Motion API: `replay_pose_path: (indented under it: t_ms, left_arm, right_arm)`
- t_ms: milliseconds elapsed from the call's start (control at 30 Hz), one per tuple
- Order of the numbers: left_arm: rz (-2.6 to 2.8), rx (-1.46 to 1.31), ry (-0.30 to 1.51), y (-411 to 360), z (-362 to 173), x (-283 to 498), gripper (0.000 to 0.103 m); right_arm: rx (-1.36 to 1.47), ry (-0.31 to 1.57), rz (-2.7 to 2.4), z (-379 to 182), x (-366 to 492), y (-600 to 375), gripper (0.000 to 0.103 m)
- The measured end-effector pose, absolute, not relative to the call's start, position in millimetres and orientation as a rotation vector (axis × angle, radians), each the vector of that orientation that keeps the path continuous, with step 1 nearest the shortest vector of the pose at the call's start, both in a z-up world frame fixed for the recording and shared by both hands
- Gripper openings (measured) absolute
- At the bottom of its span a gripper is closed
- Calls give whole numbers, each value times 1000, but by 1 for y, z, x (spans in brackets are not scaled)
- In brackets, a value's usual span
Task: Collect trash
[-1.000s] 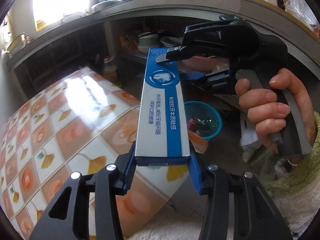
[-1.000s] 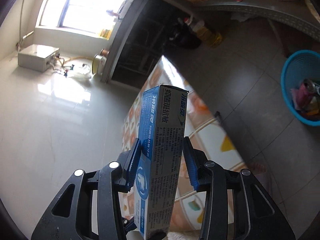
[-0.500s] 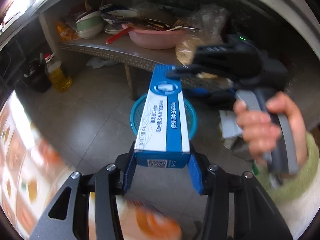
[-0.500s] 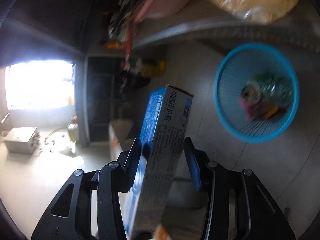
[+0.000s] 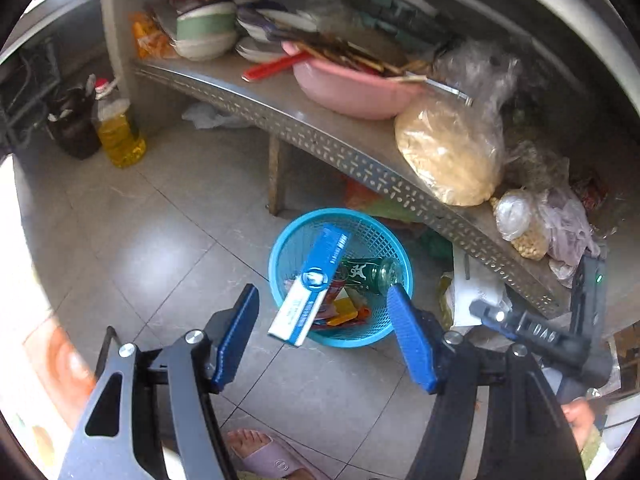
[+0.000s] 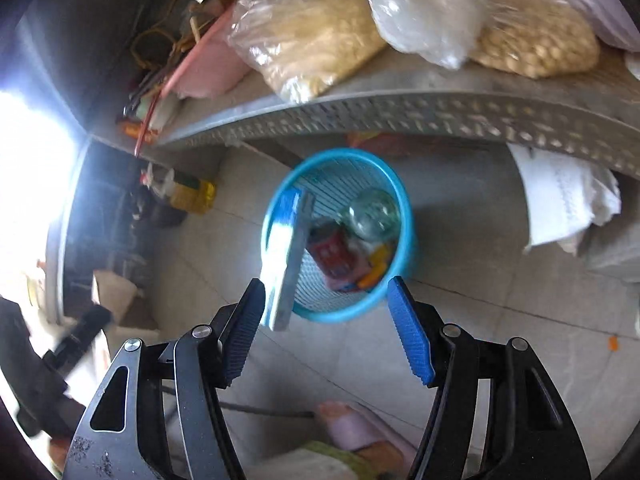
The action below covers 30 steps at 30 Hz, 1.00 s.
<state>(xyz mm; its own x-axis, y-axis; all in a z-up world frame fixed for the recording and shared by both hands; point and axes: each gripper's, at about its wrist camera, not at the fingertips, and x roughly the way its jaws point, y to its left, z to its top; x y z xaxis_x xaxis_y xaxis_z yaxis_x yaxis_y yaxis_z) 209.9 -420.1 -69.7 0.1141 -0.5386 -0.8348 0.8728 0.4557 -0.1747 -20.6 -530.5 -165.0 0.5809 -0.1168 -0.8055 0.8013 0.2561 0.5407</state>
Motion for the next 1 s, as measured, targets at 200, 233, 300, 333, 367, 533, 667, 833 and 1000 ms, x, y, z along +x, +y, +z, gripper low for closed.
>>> replay_pose_path:
  t_ms: [200, 233, 300, 333, 367, 533, 667, 833, 1000]
  left_arm:
    - [-1083, 293, 947, -368, -25, 201, 67]
    - [-1085, 271, 935, -357, -17, 198, 70]
    - [-1081, 243, 910, -339, -4, 192, 73]
    - [-1078, 233, 897, -330, 1, 189, 75]
    - [-1068, 226, 877, -317, 8, 184, 77]
    - [-1014, 190, 802, -267, 28, 162, 87]
    - [-964, 166, 752, -225, 36, 145, 95]
    - [-874, 128, 737, -179, 35, 123, 97]
    - [-738, 86, 722, -135, 33, 98, 97]
  right_arm:
    - [1064, 770, -691, -162, -27, -524, 62]
    - [1062, 773, -689, -160, -24, -523, 62]
    - [1046, 778, -680, -157, -24, -521, 62]
    - [1029, 780, -677, -154, -22, -517, 62]
    - [999, 783, -673, -149, -22, -514, 62]
    - [842, 794, -629, -123, -10, -486, 65]
    - [653, 787, -563, -92, -4, -449, 74]
    - [457, 724, -454, -51, -6, -392, 89]
    - [298, 653, -405, -16, -9, -337, 95]
